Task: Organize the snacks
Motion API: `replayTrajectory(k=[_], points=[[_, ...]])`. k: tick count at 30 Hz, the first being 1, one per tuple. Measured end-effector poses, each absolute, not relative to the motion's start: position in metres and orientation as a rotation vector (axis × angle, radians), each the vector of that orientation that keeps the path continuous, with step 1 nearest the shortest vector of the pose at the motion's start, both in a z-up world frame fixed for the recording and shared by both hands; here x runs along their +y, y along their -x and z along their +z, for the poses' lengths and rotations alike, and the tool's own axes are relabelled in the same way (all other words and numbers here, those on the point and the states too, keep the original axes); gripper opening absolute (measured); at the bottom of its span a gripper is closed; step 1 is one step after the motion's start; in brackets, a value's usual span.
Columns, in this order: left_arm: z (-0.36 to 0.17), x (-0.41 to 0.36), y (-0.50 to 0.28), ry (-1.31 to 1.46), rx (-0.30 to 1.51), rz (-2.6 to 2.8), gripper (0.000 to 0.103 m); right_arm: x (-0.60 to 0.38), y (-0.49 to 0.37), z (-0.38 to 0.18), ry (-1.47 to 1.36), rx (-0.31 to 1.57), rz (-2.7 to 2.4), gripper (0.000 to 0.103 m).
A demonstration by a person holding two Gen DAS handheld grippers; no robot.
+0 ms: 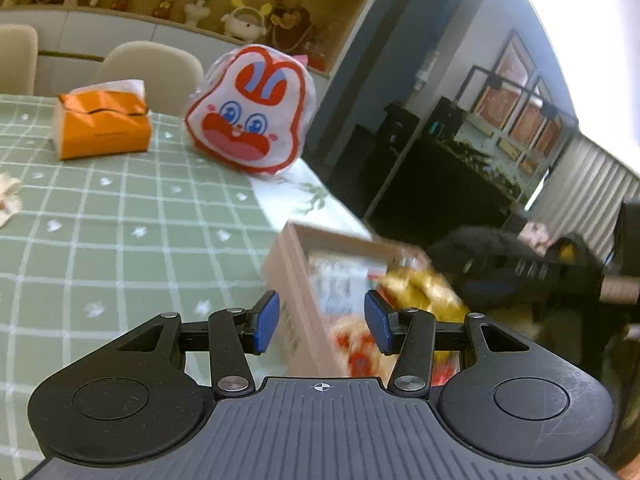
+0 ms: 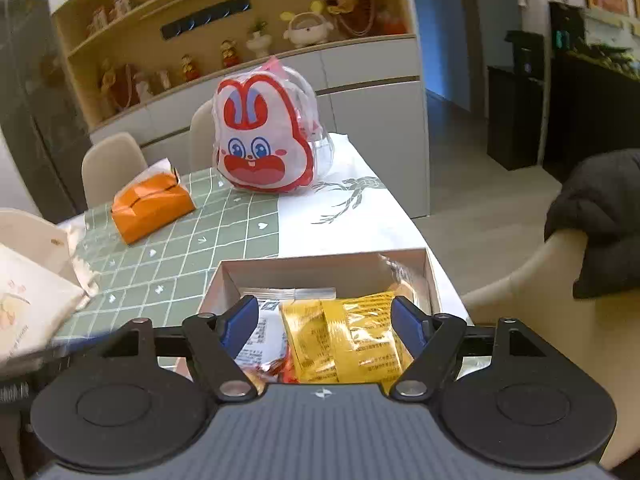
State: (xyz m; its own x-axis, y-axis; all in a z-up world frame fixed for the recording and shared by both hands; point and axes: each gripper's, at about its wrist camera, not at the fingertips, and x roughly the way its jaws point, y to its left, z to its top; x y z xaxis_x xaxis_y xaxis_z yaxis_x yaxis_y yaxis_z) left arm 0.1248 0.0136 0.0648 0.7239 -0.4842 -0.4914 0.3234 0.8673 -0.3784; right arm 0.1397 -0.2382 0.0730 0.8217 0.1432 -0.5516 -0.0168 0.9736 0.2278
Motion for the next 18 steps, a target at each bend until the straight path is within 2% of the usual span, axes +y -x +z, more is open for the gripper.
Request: replayTrajectory(k=[7,10,18], points=[[0.038,0.018,-0.044,0.040,0.624,-0.385,0.052,-0.211,-0.043,0.055,-0.120,0.522,-0.014,0.087],[0.021,0.020,-0.028,-0.001,0.618,-0.363,0.052,-0.186,-0.008,0.031,-0.064,0.478,-0.038,0.095],[0.002,0.009,-0.021,-0.053,0.641,-0.337,0.053,-0.156,-0.009,-0.024,-0.073,0.638,-0.074,0.096]])
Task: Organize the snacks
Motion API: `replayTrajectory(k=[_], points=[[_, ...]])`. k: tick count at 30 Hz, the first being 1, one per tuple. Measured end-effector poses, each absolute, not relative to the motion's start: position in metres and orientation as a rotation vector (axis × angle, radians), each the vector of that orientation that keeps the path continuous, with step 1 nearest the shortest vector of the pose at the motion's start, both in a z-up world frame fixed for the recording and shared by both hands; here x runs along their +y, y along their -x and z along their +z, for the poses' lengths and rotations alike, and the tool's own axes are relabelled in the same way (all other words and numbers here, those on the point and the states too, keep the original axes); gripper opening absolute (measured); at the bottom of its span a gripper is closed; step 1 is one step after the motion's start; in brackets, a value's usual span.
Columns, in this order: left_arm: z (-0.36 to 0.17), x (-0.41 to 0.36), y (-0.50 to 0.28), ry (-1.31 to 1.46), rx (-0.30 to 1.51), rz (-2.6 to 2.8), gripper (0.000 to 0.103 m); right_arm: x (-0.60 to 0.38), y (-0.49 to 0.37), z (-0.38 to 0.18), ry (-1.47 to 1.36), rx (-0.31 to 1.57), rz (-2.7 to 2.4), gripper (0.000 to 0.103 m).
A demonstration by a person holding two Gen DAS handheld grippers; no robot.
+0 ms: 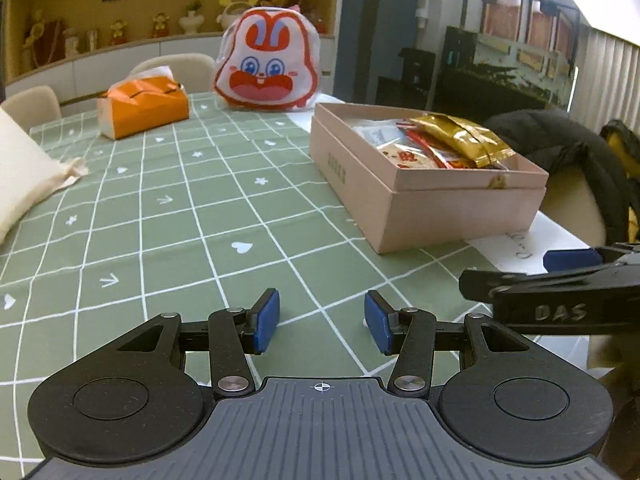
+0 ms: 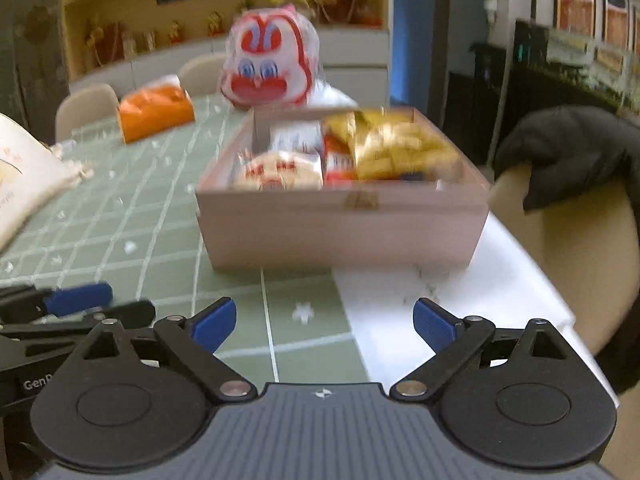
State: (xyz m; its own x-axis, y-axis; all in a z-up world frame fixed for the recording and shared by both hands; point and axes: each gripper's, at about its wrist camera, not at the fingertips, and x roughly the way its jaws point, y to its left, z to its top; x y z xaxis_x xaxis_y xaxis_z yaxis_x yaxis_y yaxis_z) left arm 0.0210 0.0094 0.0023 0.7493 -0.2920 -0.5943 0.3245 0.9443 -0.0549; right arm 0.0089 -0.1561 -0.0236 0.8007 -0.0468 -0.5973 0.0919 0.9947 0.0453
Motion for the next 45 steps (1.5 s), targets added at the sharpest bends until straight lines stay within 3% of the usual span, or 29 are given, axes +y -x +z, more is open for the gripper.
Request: replayTrajectory(k=[4,6,45], points=[[0.002,0.001,-0.023,-0.085,0.646,-0.310,0.053,-0.160,-0.016,-0.032,-0.082,0.691,-0.116,0.096],[0.001,-0.004,-0.023,-0.115,0.646,-0.299,0.054,-0.166,-0.016,-0.033,-0.101,0.700,-0.135,0.103],[0.000,-0.011,-0.024,-0.124,0.647,-0.259,0.056,-0.169,-0.008,-0.040,-0.097,0.635,-0.142,0.103]])
